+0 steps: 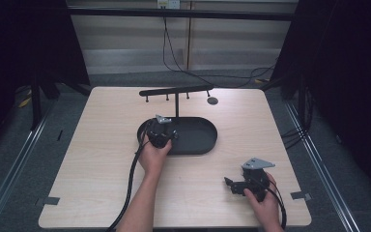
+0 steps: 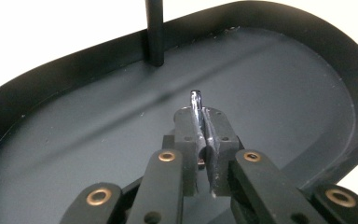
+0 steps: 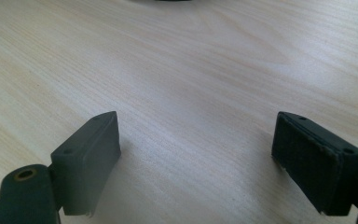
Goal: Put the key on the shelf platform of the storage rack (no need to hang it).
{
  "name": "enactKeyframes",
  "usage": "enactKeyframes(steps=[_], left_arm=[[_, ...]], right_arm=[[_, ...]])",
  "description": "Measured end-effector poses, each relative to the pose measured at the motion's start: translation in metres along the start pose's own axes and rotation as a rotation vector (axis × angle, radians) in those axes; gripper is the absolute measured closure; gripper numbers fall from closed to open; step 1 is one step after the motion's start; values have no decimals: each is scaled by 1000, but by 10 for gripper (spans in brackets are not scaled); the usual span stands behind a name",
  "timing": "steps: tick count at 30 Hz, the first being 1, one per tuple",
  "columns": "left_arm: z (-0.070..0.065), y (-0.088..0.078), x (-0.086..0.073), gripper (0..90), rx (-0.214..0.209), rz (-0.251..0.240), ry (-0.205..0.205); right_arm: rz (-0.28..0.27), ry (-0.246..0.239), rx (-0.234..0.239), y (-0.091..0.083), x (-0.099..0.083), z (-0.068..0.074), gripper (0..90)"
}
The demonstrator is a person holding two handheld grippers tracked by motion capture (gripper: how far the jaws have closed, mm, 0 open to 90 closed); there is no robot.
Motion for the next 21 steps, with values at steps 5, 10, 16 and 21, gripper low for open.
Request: enactKeyframes(steps=[5, 10, 16, 21], left_arm=[[2, 2, -3, 849, 17, 4, 0], [2, 3, -4, 849, 16, 6, -1], [1, 4, -4, 848, 17, 14, 10], [2, 4, -5, 847, 18, 21, 10]], right_arm=[[0, 0, 0, 0, 0, 0, 148], [0, -3, 0, 0, 0, 0, 148], [0, -3, 0, 0, 0, 0, 149], [0, -2, 0, 0, 0, 0, 149]])
Point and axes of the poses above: each handheld gripper's, and its own axes: y roughly forward along the jaws, x roughly out of its top, z roughly to its left, the point moved 3 cm from there along y, roughly forward along the jaws, and after that the axes turned 10 degrees about -x, right-handed, at the moved point
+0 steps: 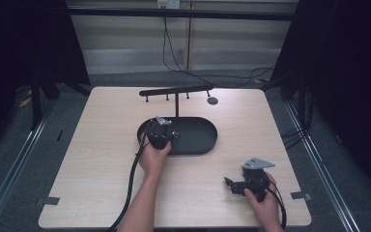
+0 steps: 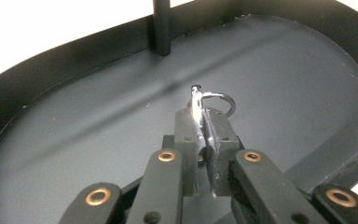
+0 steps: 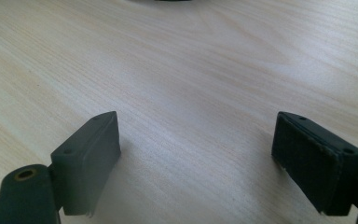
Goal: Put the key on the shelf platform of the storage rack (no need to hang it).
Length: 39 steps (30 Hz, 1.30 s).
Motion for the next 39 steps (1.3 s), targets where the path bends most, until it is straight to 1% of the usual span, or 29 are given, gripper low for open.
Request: enactKeyframes(steps=[2, 5, 8, 9, 11, 13, 16, 22, 25, 28, 30, 32, 33, 34, 35, 36, 39], left_arm=[[0, 1, 0, 846, 2, -3, 0], [1, 2, -1, 845, 10, 6, 3], [2, 3, -2, 844, 8, 8, -4], [1, 3, -1, 844, 8, 0, -9], [1, 4, -1, 843, 3, 3, -8], [2, 6, -2, 843, 9, 6, 0], [2, 7, -3, 843, 8, 8, -4], [2, 6, -2, 842, 11, 0, -4], [3, 6, -2, 829, 17, 9, 3], [3, 6, -3, 811, 18, 11, 4], [3, 5, -3, 776, 22, 13, 6], [3, 4, -2, 728, 28, 10, 6], [3, 4, -2, 728, 34, 4, 15], [2, 4, -2, 717, 34, -6, 7], [3, 2, -2, 693, 31, 7, 10], [3, 2, -1, 693, 31, 0, 6], [4, 0, -1, 683, 35, 0, 15]], right_arm=[[0, 0, 0, 0, 0, 0, 149], [0, 0, 0, 0, 0, 0, 149], [0, 0, 0, 0, 0, 0, 148], [0, 0, 0, 0, 0, 0, 148], [0, 0, 0, 0, 0, 0, 149], [0, 2, 0, 0, 0, 0, 148], [0, 2, 0, 0, 0, 0, 148], [0, 1, 0, 0, 0, 0, 148], [0, 2, 0, 0, 0, 0, 149], [0, 2, 0, 0, 0, 0, 148], [0, 1, 0, 0, 0, 0, 148], [0, 1, 0, 0, 0, 0, 148], [0, 1, 0, 0, 0, 0, 148], [0, 1, 0, 0, 0, 0, 149], [0, 1, 0, 0, 0, 0, 148], [0, 1, 0, 0, 0, 0, 148], [0, 2, 0, 0, 0, 0, 149]])
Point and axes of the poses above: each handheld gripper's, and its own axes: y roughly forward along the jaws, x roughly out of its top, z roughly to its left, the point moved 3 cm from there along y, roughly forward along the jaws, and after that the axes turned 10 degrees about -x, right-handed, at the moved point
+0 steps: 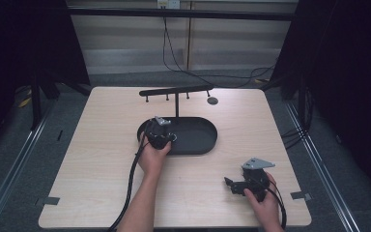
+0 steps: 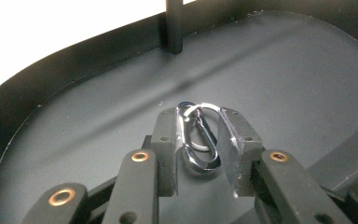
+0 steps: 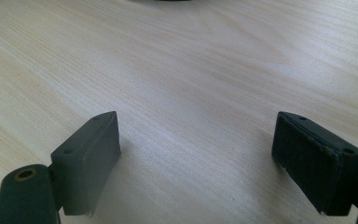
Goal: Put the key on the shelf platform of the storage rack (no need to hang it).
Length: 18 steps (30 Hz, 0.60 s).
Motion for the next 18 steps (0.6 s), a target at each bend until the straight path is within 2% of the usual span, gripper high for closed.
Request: enactKeyframes(steps=[7, 18], left_arm=[[1, -4, 1, 613, 8, -10, -8], [1, -11, 3, 537, -23, -20, -14]], right_arm=[[0, 0, 1, 0, 0, 0, 148], [0, 0, 1, 0, 0, 0, 148]])
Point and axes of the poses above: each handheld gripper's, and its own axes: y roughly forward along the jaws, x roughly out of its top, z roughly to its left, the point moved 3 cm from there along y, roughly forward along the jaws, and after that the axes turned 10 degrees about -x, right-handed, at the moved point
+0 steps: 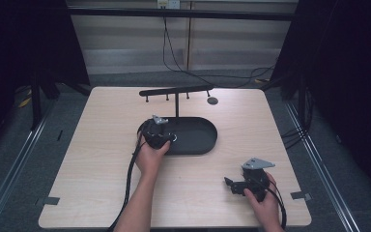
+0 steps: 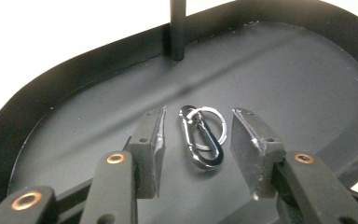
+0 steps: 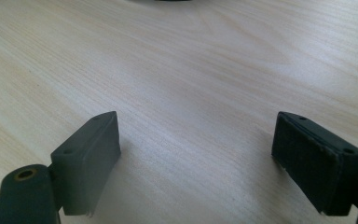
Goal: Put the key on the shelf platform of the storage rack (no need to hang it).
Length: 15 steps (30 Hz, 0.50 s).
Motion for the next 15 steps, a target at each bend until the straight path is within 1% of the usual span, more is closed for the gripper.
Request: enactKeyframes(steps=[2, 4, 6, 7, 8, 14, 15], left_arm=[[0, 0, 0, 531, -10, -5, -8], [0, -3, 0, 504, -16, 3, -9], [0, -3, 0, 486, -19, -7, -19], [0, -3, 0, 476, -19, -7, -19], [1, -6, 0, 461, -24, 6, -14], [0, -8, -1, 395, -32, 6, -25], [0, -9, -1, 395, -34, 4, -25]], right_arm=[[0, 0, 0, 0, 0, 0, 148], [0, 0, -1, 0, 0, 0, 148], [0, 0, 0, 0, 0, 0, 148], [0, 0, 0, 0, 0, 0, 148], [0, 0, -1, 0, 0, 0, 148], [0, 0, 0, 0, 0, 0, 148], [0, 0, 0, 0, 0, 0, 148]])
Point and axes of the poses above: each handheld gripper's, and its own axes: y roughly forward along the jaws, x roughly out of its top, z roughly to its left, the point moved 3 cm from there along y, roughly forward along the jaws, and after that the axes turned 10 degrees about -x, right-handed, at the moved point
